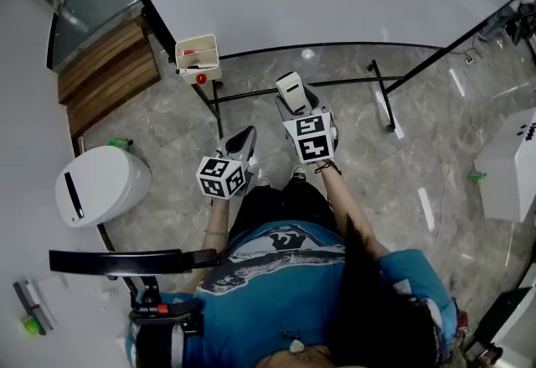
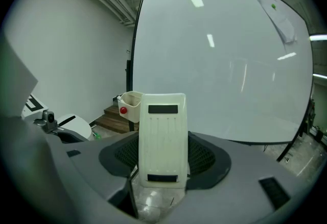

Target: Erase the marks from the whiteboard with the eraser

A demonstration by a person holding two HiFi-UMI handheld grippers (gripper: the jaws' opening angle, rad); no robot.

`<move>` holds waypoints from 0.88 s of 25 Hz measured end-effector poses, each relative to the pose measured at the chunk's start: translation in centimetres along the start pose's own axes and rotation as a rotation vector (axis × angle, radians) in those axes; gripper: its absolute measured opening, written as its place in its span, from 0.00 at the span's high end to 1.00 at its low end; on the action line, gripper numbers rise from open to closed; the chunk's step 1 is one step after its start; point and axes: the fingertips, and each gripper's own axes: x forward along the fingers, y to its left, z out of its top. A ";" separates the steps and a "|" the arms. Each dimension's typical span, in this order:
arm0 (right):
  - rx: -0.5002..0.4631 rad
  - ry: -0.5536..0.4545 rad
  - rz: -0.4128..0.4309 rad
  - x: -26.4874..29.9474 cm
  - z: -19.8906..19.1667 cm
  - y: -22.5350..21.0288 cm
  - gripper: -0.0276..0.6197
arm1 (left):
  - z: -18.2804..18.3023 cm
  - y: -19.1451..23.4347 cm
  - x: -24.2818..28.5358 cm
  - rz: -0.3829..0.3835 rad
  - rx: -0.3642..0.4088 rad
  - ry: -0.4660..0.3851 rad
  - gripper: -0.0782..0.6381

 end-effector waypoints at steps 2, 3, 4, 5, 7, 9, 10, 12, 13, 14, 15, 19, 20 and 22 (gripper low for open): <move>0.023 0.009 -0.001 -1.0 -1.4 0.0 0.55 | -0.5 -0.7 0.2 -0.013 0.000 0.008 0.88; 0.033 0.014 -0.001 -1.3 -2.0 0.0 0.55 | -0.7 -1.0 0.3 -0.018 0.001 0.011 0.88; 0.039 0.019 0.000 -1.6 -2.6 0.0 0.55 | -0.9 -1.3 0.4 -0.022 0.003 0.015 0.88; 0.042 0.025 0.001 -1.7 -3.1 0.1 0.55 | -0.9 -1.5 0.4 -0.026 0.005 0.019 0.88; 0.040 0.039 0.003 -2.0 -4.1 0.3 0.55 | -0.8 -1.9 0.4 -0.035 0.012 0.021 0.88; 0.044 0.045 0.000 -2.4 -4.7 0.2 0.55 | -0.6 -2.4 0.5 -0.044 0.020 0.019 0.88; 0.050 0.041 -0.002 -2.8 -4.8 0.1 0.55 | -0.5 -2.8 0.5 -0.047 0.025 0.017 0.88; 0.061 0.027 -0.002 -4.0 -5.4 -0.3 0.55 | -0.6 -4.1 0.6 -0.049 0.034 0.014 0.88; 0.062 0.024 -0.001 -4.9 -5.9 -0.6 0.55 | -0.8 -5.0 0.6 -0.049 0.039 0.014 0.88; 0.063 0.025 0.002 -5.8 -6.5 -0.9 0.55 | -1.0 -5.9 0.7 -0.049 0.045 0.015 0.88; 0.065 0.028 0.004 -6.8 -7.1 -1.2 0.55 | -1.3 -7.0 0.7 -0.049 0.051 0.017 0.88; 0.084 0.025 0.007 -11.3 -9.6 -2.6 0.55 | -2.1 -11.6 0.6 -0.046 0.066 0.006 0.88; 0.089 0.021 0.009 -12.5 -10.2 -3.0 0.55 | -2.3 -12.8 0.5 -0.042 0.069 -0.002 0.88; 0.091 0.011 0.018 -15.0 -11.4 -3.4 0.55 | -3.1 -15.1 0.0 -0.028 0.069 -0.018 0.88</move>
